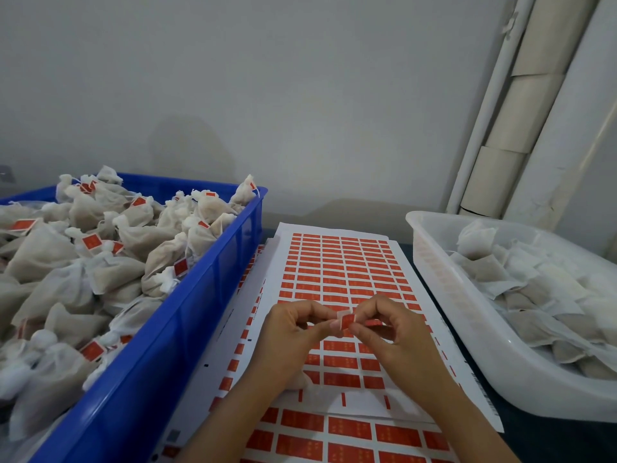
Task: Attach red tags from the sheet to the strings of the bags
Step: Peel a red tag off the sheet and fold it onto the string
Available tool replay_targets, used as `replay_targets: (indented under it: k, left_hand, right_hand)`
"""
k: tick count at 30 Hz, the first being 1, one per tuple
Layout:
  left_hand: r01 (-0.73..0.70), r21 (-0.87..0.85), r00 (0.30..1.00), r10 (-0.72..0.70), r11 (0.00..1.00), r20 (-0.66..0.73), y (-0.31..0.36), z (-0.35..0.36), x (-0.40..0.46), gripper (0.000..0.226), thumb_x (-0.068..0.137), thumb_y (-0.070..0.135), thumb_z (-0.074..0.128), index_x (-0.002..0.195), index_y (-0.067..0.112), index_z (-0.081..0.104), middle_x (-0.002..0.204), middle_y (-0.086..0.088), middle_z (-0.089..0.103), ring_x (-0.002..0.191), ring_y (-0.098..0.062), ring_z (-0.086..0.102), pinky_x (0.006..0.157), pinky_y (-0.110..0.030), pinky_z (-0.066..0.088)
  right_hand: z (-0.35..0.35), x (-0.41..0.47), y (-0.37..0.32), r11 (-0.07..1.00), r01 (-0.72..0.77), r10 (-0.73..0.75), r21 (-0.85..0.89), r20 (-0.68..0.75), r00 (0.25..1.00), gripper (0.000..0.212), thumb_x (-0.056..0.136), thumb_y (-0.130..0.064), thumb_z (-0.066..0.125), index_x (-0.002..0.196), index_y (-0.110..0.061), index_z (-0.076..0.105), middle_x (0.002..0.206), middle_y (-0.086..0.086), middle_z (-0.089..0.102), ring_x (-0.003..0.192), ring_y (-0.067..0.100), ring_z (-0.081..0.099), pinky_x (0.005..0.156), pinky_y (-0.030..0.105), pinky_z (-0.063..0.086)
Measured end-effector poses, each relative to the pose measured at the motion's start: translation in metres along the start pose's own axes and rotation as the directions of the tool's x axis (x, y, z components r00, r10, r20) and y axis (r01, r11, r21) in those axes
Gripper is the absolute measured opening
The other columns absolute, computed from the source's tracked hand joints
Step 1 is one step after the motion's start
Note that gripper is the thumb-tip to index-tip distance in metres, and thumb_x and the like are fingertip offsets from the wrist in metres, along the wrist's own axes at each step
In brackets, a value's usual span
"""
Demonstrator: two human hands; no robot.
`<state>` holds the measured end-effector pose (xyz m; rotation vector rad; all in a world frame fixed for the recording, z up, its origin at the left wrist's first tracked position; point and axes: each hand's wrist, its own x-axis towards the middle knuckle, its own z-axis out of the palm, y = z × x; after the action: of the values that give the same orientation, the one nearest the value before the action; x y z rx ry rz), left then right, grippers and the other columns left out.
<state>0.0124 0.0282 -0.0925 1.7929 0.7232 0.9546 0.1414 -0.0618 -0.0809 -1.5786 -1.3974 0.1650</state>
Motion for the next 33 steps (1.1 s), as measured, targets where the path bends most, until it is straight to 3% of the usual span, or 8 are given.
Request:
replay_targets:
  k: [7, 14, 17, 20, 24, 28, 33]
  left_hand:
    - [-0.029, 0.0, 1.0, 0.029, 1.0, -0.006, 0.0012, 0.0012, -0.0022, 0.006, 0.078, 0.028, 0.068, 0.073, 0.031, 0.07, 0.072, 0.018, 0.068, 0.078, -0.001, 0.063, 0.077, -0.023, 0.052]
    - [-0.085, -0.029, 0.996, 0.085, 0.996, 0.015, 0.0023, 0.0023, -0.0048, 0.013, 0.084, 0.032, 0.058, 0.076, 0.03, 0.069, 0.074, 0.019, 0.069, 0.08, 0.0, 0.065, 0.073, -0.012, 0.049]
    - [-0.077, -0.065, 0.997, 0.078, 0.995, 0.021, 0.0034, 0.0027, -0.0063, 0.025, 0.075, 0.047, 0.053, 0.078, 0.028, 0.069, 0.074, 0.017, 0.069, 0.079, -0.002, 0.065, 0.069, -0.01, 0.049]
    - [-0.069, 0.053, 0.998, 0.068, 0.996, 0.014, 0.001, 0.0038, -0.0059, 0.026, 0.064, 0.052, 0.063, 0.077, 0.031, 0.069, 0.072, 0.018, 0.068, 0.074, -0.001, 0.064, 0.071, -0.017, 0.052]
    - [-0.028, 0.107, 0.999, 0.025, 0.994, 0.031, -0.0002, 0.0035, -0.0043, 0.004, 0.073, 0.036, 0.072, 0.074, 0.034, 0.068, 0.069, 0.022, 0.068, 0.072, 0.001, 0.065, 0.073, -0.02, 0.052]
    - [-0.018, 0.111, 0.999, 0.014, 0.994, 0.036, 0.001, 0.0025, -0.0043, 0.006, 0.074, 0.032, 0.073, 0.072, 0.034, 0.068, 0.068, 0.022, 0.067, 0.071, 0.001, 0.064, 0.072, -0.02, 0.053]
    - [-0.016, 0.104, 1.0, 0.016, 0.994, -0.005, 0.0002, -0.0014, -0.0027, 0.007, 0.075, 0.029, 0.074, 0.073, 0.031, 0.068, 0.067, 0.018, 0.066, 0.068, 0.002, 0.062, 0.062, -0.012, 0.048]
  right_hand:
    - [-0.0002, 0.0005, -0.0056, 0.982, -0.082, 0.079, 0.169, 0.022, 0.997, 0.013, 0.08, -0.006, 0.067, 0.073, -0.015, 0.061, 0.072, -0.005, 0.064, 0.075, 0.009, 0.065, 0.071, 0.019, 0.055]
    - [-0.0013, 0.0008, -0.0057, 0.987, -0.053, 0.053, 0.152, 0.003, 0.999, 0.019, 0.079, 0.0, 0.066, 0.069, -0.015, 0.06, 0.07, -0.005, 0.064, 0.073, 0.006, 0.064, 0.066, 0.012, 0.051]
    - [-0.0026, 0.0011, -0.0049, 0.987, -0.043, 0.041, 0.155, 0.011, 0.999, 0.018, 0.079, 0.001, 0.066, 0.07, -0.014, 0.061, 0.072, -0.008, 0.065, 0.073, 0.006, 0.064, 0.065, 0.011, 0.05]
    - [-0.0017, 0.0001, -0.0041, 0.992, -0.042, 0.041, 0.117, 0.016, 0.999, 0.019, 0.08, -0.004, 0.068, 0.07, -0.018, 0.061, 0.074, -0.01, 0.064, 0.075, 0.006, 0.062, 0.068, 0.012, 0.051]
    - [-0.001, 0.0003, -0.0029, 0.995, -0.05, 0.05, 0.086, -0.002, 0.999, 0.022, 0.08, -0.004, 0.067, 0.068, -0.021, 0.06, 0.07, -0.009, 0.063, 0.074, 0.007, 0.062, 0.069, 0.013, 0.052]
    - [0.0, 0.0012, -0.0026, 0.993, -0.078, 0.078, 0.094, 0.006, 0.997, 0.02, 0.08, -0.004, 0.067, 0.07, -0.02, 0.06, 0.071, -0.007, 0.062, 0.075, 0.006, 0.062, 0.069, 0.013, 0.052]
    - [0.0059, -0.0004, -0.0025, 0.917, -0.241, 0.249, 0.318, 0.016, 0.968, 0.01, 0.08, -0.009, 0.069, 0.08, -0.017, 0.062, 0.075, -0.003, 0.069, 0.074, 0.011, 0.068, 0.067, 0.018, 0.055]
